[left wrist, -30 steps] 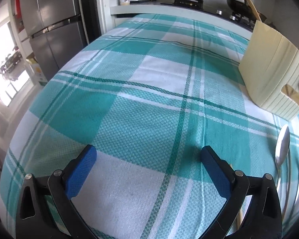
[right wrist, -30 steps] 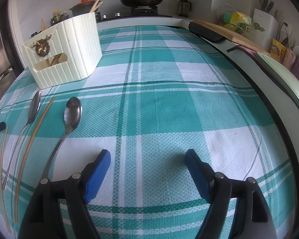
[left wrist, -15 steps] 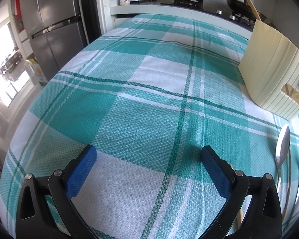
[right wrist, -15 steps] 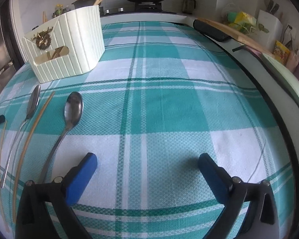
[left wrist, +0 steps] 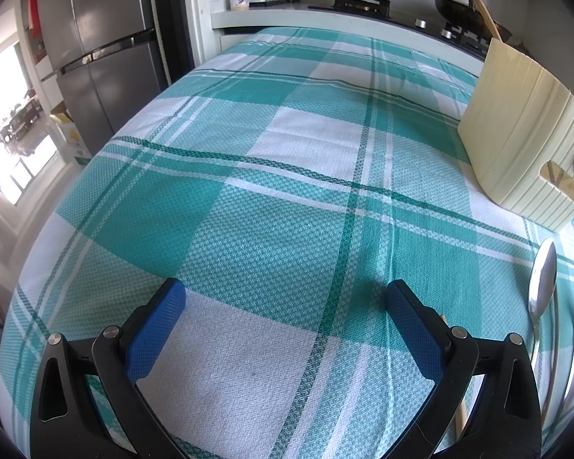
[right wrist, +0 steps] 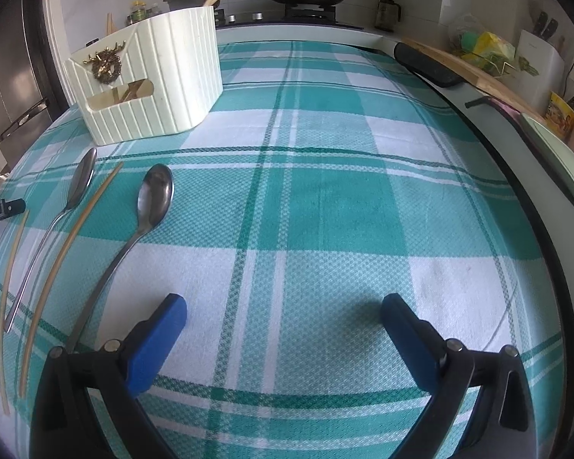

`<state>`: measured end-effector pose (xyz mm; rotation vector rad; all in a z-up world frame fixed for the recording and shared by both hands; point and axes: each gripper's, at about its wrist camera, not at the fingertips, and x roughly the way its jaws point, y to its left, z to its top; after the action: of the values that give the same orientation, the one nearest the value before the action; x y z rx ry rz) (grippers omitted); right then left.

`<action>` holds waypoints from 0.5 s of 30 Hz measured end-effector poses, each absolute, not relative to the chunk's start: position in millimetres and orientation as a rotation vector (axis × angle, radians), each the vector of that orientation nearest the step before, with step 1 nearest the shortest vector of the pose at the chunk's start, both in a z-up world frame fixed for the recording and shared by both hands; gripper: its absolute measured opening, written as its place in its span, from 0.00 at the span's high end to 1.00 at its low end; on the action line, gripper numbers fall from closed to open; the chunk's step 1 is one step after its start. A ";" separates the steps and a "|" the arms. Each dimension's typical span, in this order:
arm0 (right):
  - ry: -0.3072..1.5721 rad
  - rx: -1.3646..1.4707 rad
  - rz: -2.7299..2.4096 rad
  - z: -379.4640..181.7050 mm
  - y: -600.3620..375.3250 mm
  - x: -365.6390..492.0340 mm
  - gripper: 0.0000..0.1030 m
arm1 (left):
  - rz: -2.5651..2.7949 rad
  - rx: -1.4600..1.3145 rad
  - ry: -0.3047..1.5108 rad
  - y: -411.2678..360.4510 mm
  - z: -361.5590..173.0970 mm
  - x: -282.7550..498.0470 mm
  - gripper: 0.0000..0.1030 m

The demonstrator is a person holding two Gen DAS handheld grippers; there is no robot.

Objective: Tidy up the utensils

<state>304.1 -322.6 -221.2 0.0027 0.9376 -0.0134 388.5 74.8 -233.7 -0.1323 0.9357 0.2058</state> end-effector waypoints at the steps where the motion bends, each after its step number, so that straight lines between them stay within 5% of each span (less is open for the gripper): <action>1: 0.937 0.004 -0.013 -221.1 -323.0 303.9 0.00 | 0.206 -0.132 0.936 74.9 -233.7 388.4 0.00; 15: 0.938 -0.001 -0.006 -221.4 -324.8 304.1 0.00 | 0.204 -0.132 0.936 74.4 -233.6 389.3 0.00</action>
<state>304.1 -324.8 -221.4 -0.0007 0.9376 -0.0063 389.3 74.4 -233.6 -0.1322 0.9361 0.2045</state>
